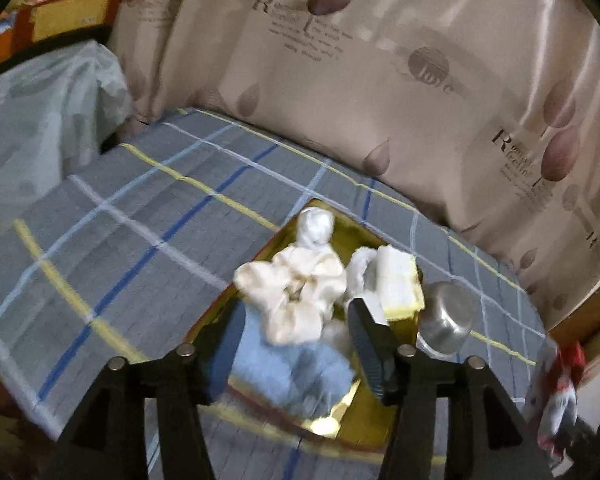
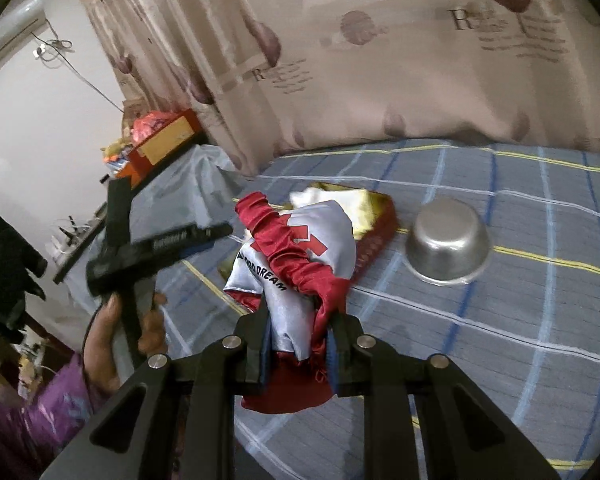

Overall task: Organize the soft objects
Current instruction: 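Open the left gripper to drop the cream cloth into the tin, then lower the red-and-white bag into the tin and open the right gripper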

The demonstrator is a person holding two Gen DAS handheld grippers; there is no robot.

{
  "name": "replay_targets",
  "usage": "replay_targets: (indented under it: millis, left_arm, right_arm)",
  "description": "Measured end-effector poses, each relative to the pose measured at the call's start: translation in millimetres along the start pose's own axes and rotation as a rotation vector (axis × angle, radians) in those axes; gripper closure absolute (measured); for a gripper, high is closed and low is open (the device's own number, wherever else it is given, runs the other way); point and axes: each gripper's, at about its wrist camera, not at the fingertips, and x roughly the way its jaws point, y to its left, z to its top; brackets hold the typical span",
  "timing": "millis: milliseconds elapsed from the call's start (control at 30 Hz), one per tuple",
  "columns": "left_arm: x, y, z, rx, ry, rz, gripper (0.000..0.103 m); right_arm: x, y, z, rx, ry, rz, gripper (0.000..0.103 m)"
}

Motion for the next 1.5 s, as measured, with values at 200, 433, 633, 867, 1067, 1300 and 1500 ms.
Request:
replay_targets:
  millis: [200,433,633,867,1067,1300,1500]
  left_arm:
    - [-31.8,6.9,-26.6,0.004,0.012,0.044,0.045]
    - [-43.0,1.7,-41.3,0.157,-0.006,0.19,0.045]
    - [-41.9,9.8,-40.6,0.188,-0.017,0.216,0.045]
    - [-37.3,21.0,-38.5,0.182,-0.008,0.253,0.045]
    - [-32.3,29.7,-37.7,0.155,0.012,0.265,0.045]
    - [-28.5,28.6,-40.2,0.172,0.02,0.278,0.045]
    - [-26.3,26.4,-41.9,0.182,0.026,0.284,0.045]
  right_arm:
    - [30.9,32.2,12.0,-0.015,0.019,0.05,0.083]
    - [77.7,61.8,9.0,-0.025,0.077,0.04,0.083]
    - [108.8,69.9,7.9,-0.018,0.106,-0.017,0.083]
    - [134.4,65.1,1.5,0.013,0.141,-0.07,0.082]
    - [148.1,60.5,0.5,0.018,0.152,-0.121,0.082]
    - [157.8,43.2,7.3,0.033,0.142,-0.209,0.082]
    - [168.2,44.1,10.6,0.005,0.135,-0.236,0.082]
